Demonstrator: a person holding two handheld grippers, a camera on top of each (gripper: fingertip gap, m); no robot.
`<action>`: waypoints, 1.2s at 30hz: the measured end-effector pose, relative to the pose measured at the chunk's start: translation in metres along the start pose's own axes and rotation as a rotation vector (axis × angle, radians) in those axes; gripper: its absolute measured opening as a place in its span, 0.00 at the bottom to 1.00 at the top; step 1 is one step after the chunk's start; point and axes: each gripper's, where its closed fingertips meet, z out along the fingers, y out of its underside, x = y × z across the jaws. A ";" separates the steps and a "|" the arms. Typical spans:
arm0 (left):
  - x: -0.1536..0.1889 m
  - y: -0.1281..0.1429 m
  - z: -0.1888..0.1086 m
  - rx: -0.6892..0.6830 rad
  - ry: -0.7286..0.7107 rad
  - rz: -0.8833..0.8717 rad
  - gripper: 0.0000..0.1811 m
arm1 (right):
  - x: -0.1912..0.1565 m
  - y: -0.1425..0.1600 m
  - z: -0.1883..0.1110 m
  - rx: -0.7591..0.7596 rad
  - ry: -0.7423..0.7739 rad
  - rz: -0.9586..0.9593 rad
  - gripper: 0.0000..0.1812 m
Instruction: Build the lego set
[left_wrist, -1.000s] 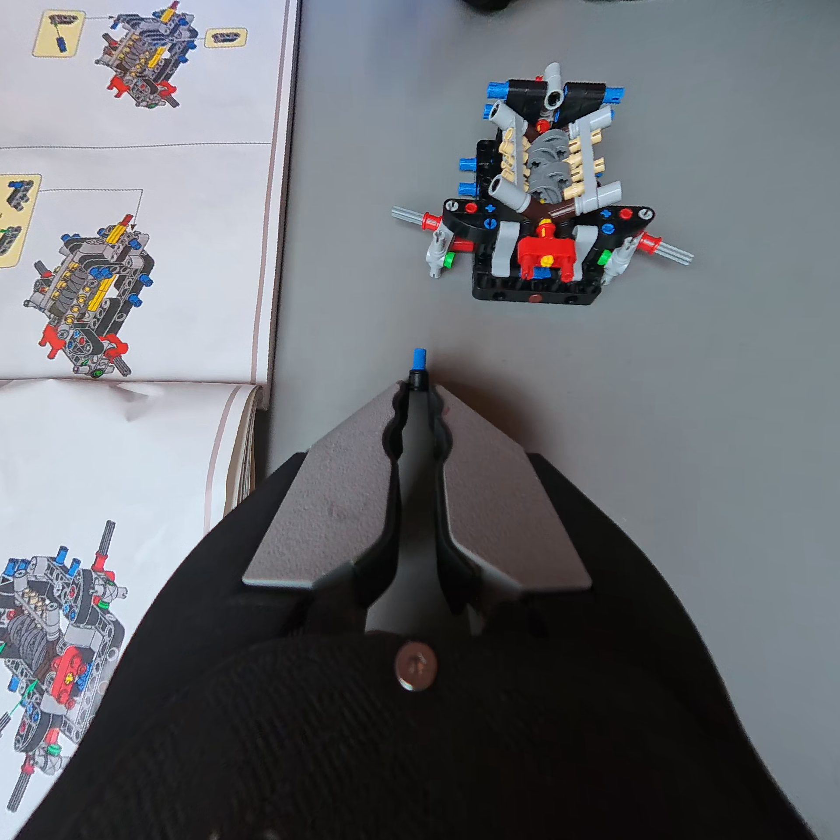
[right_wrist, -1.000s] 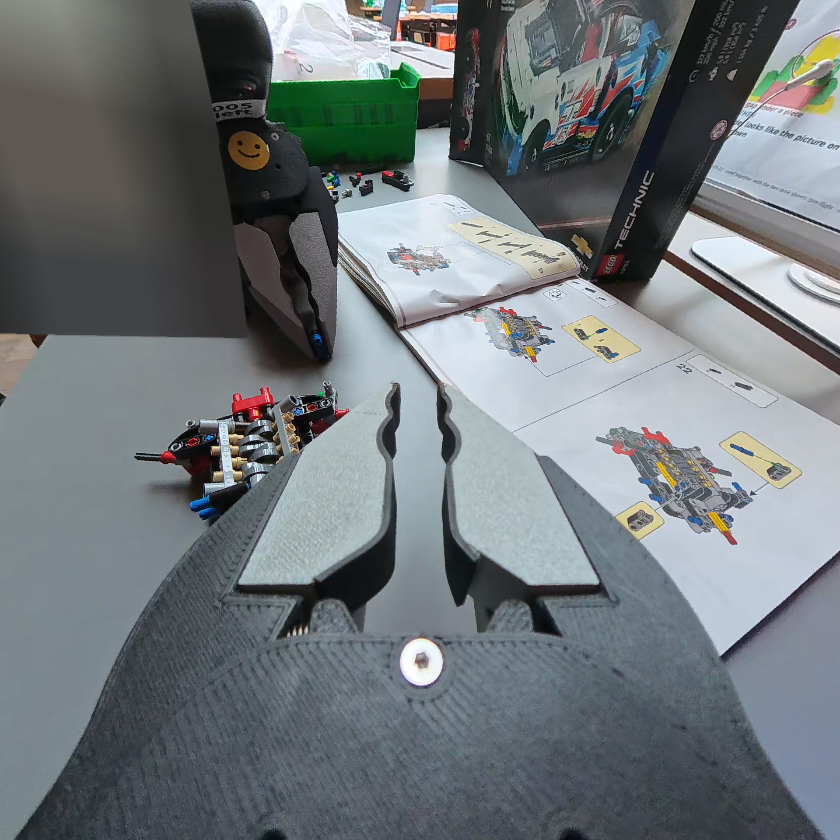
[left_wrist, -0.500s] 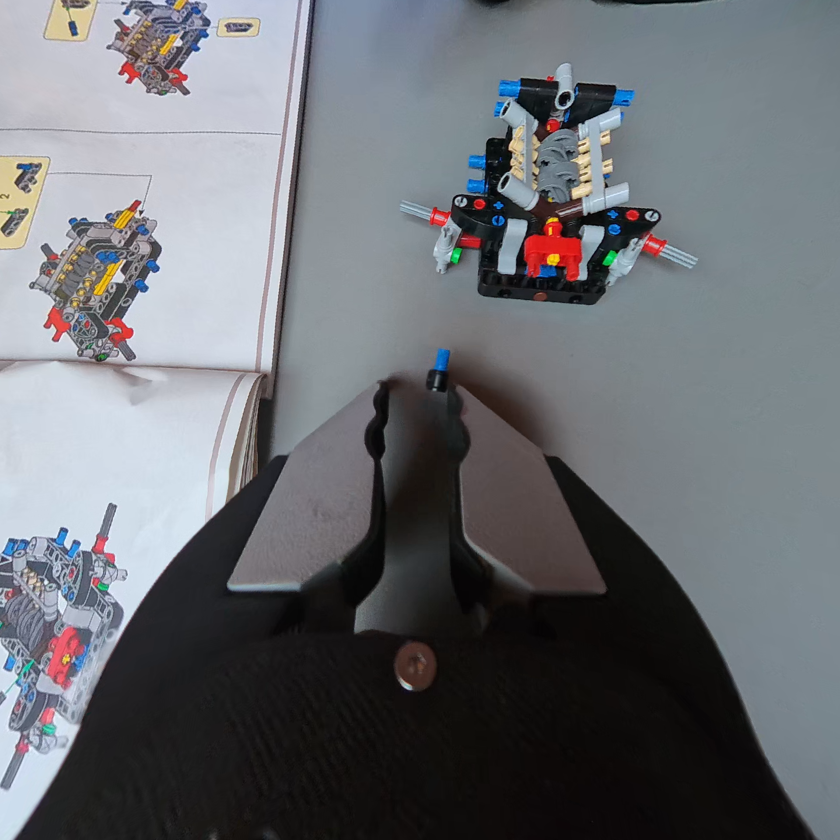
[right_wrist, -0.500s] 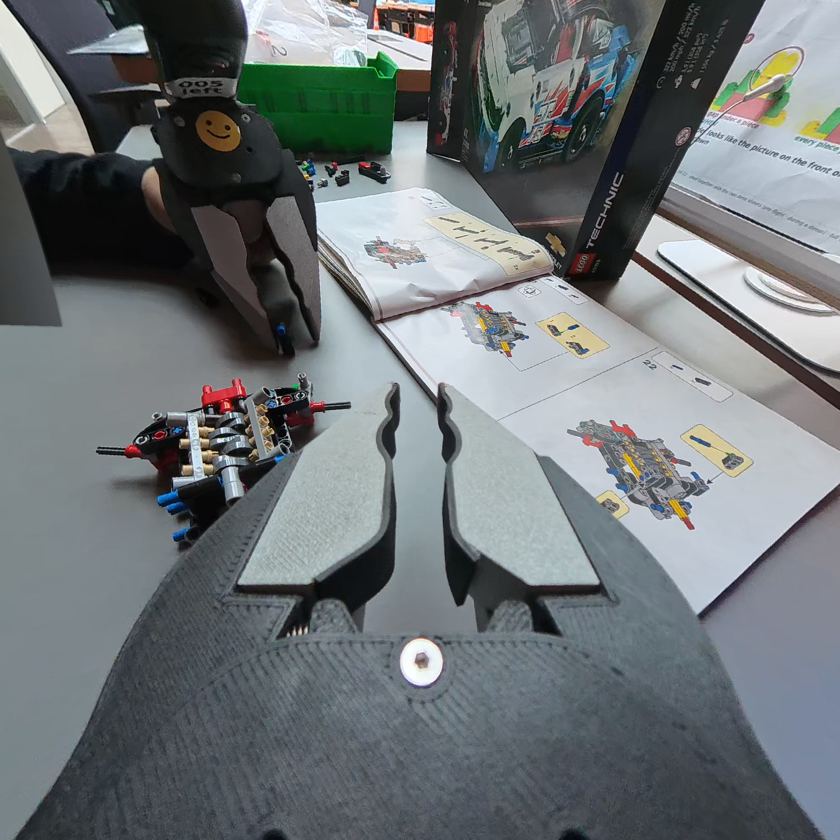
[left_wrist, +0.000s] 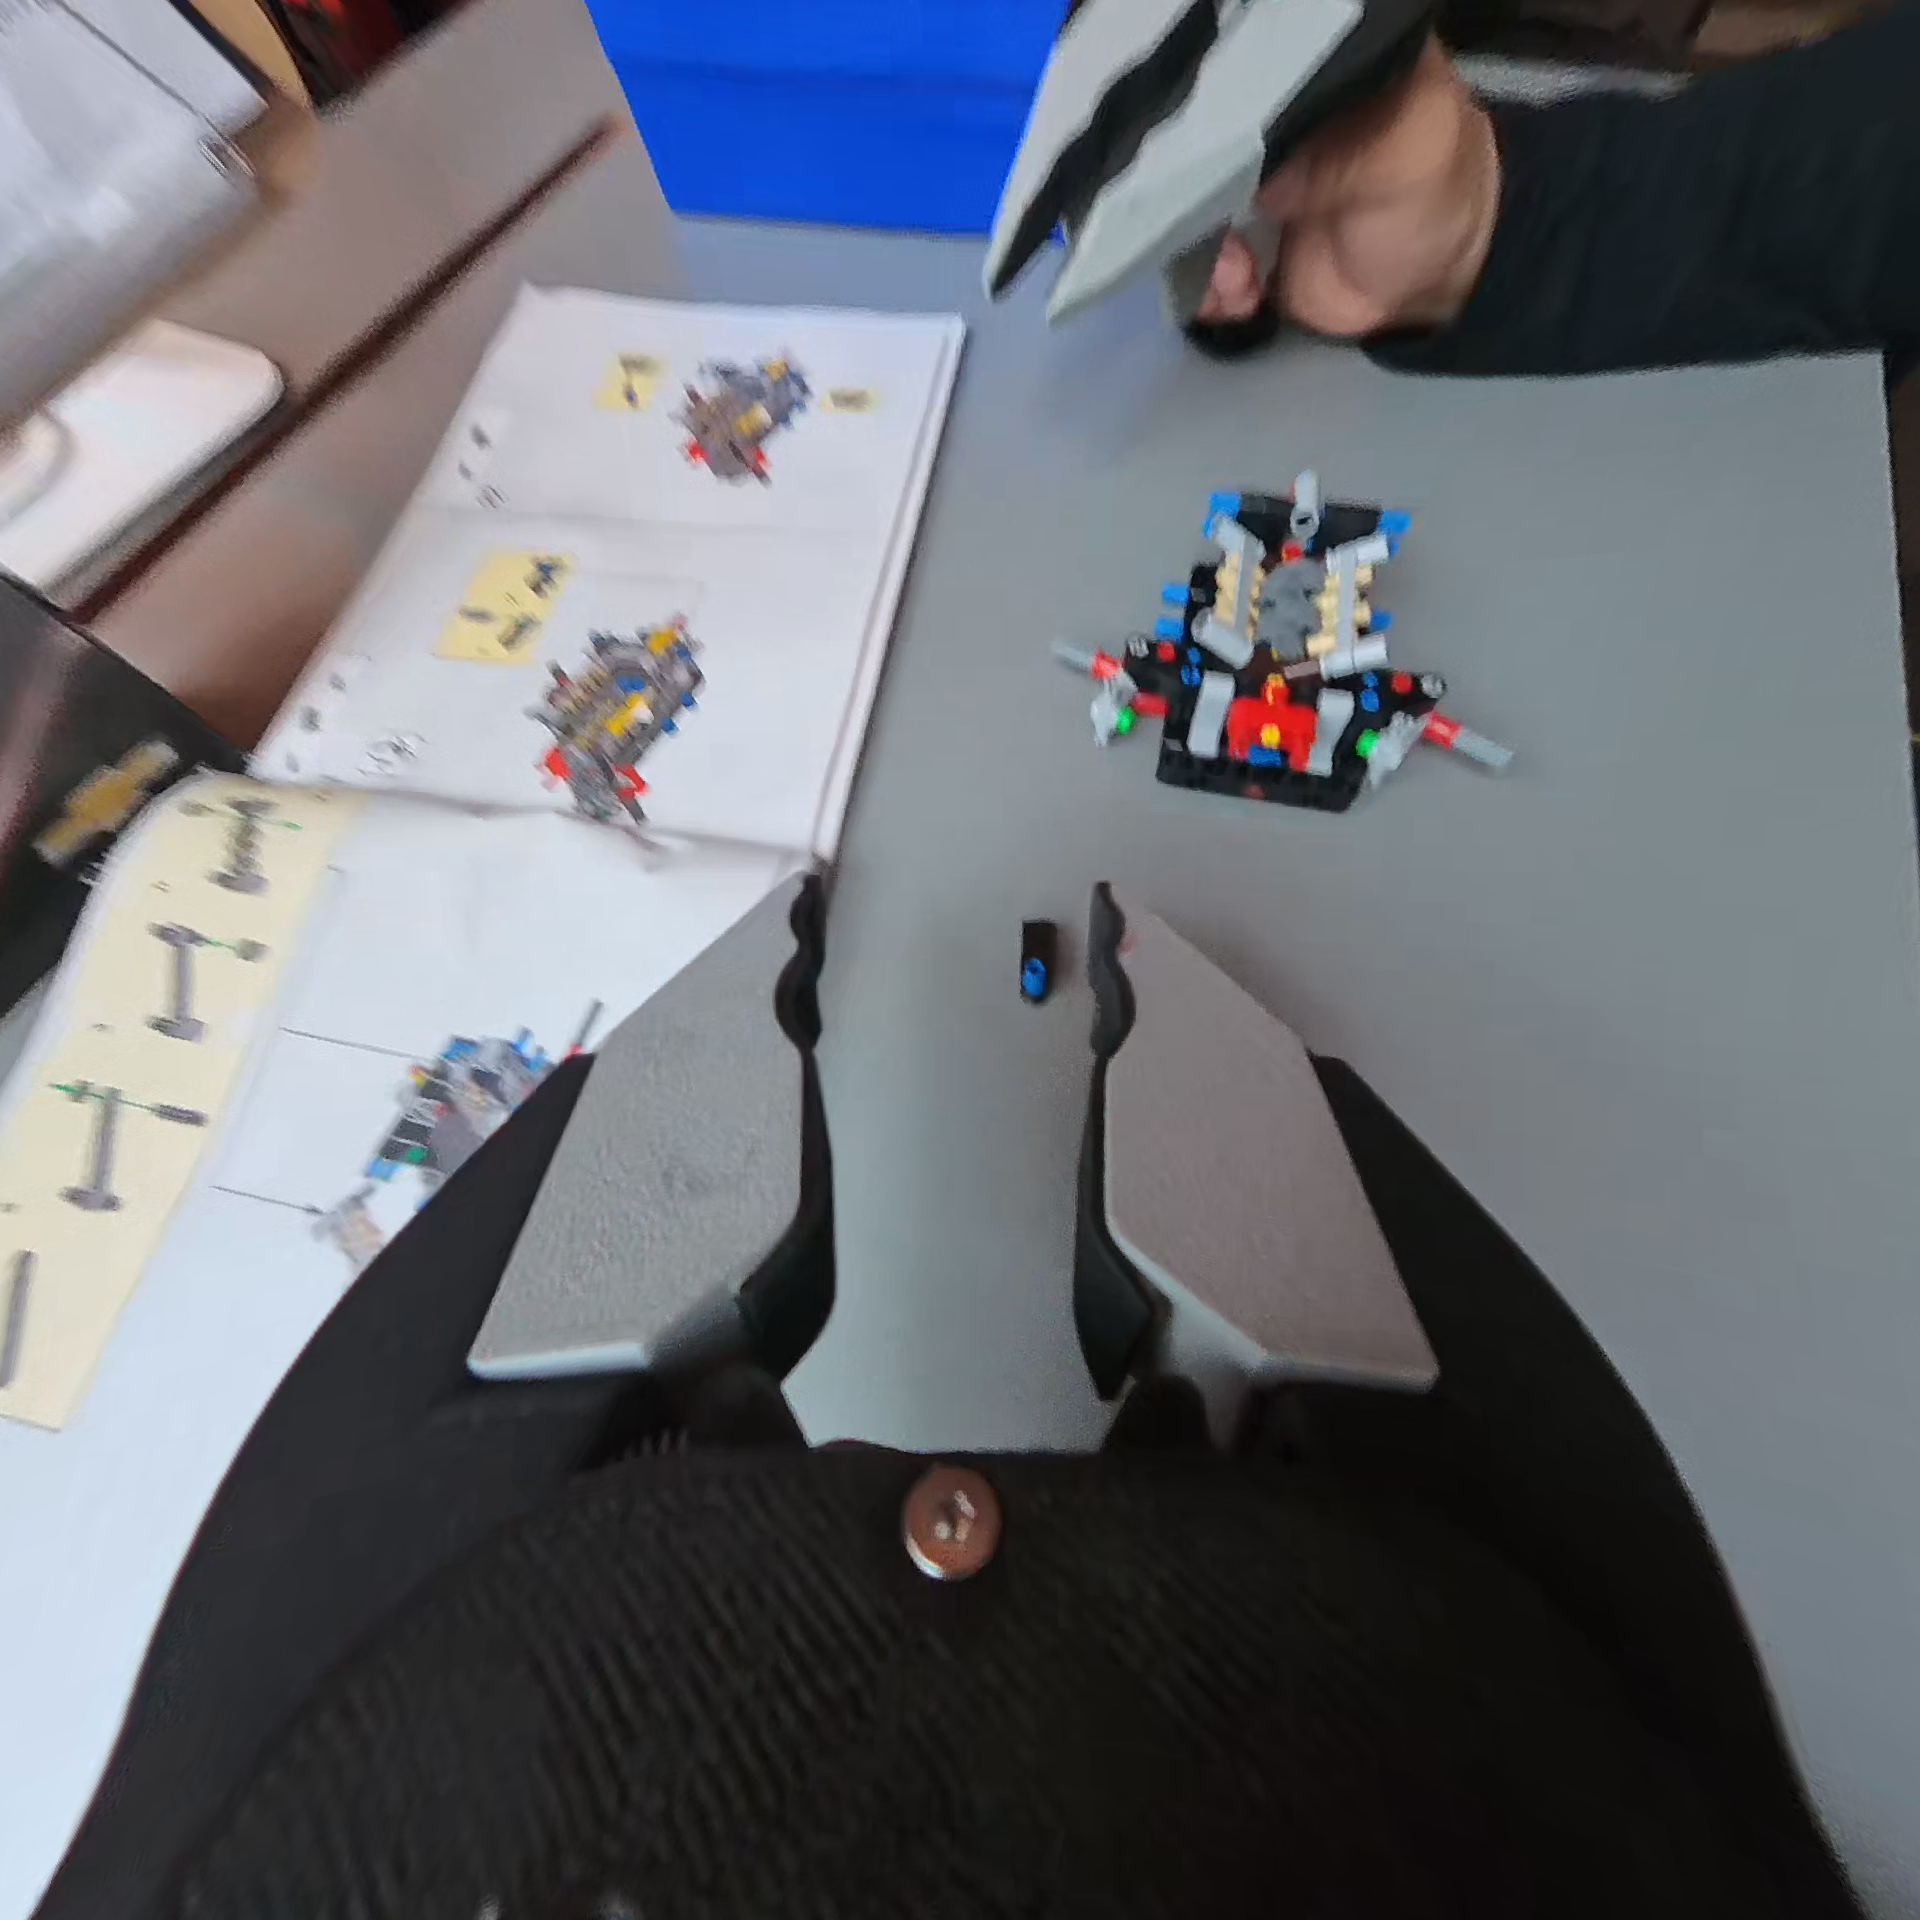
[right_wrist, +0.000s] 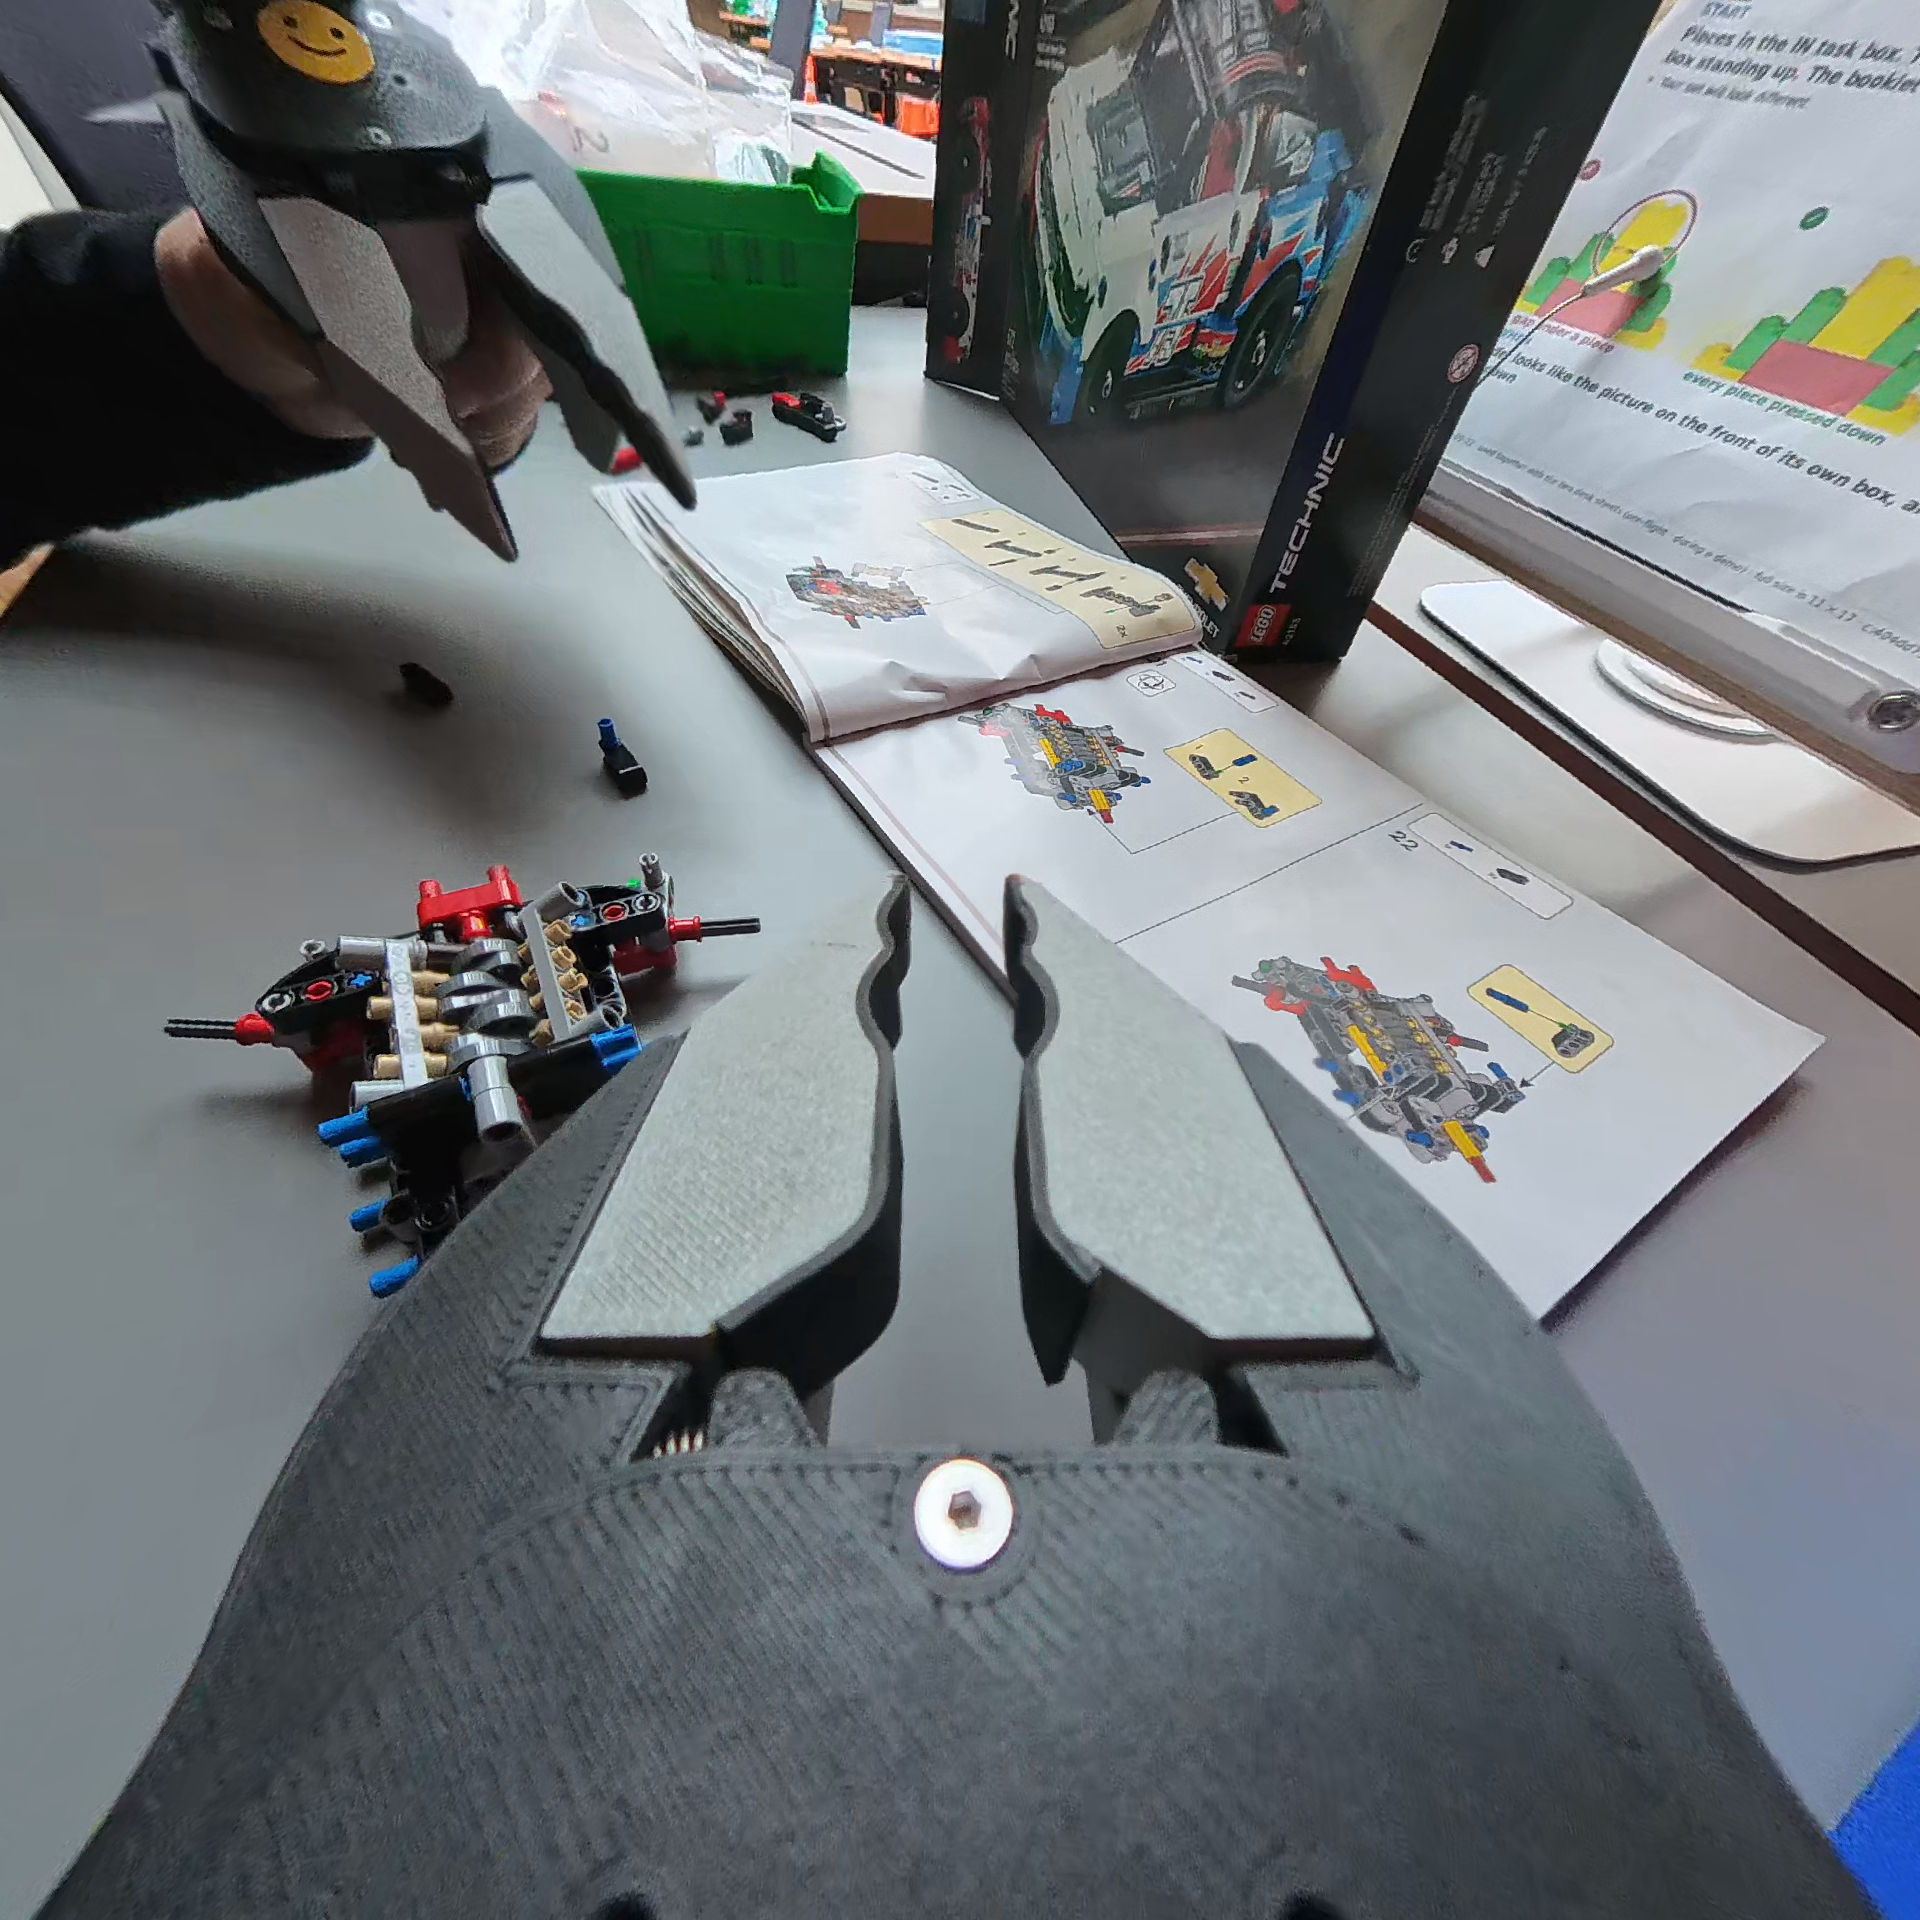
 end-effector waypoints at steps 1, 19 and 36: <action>-0.006 -0.014 -0.003 0.052 -0.028 0.014 0.32 | 0.001 -0.003 -0.002 0.017 0.002 0.002 0.10; -0.019 -0.073 -0.001 0.494 -0.026 0.089 0.06 | 0.009 -0.006 -0.001 -0.002 0.074 -0.017 0.17; -0.023 -0.065 0.017 0.455 -0.007 -0.015 0.17 | 0.004 -0.014 -0.002 0.036 0.092 -0.069 0.12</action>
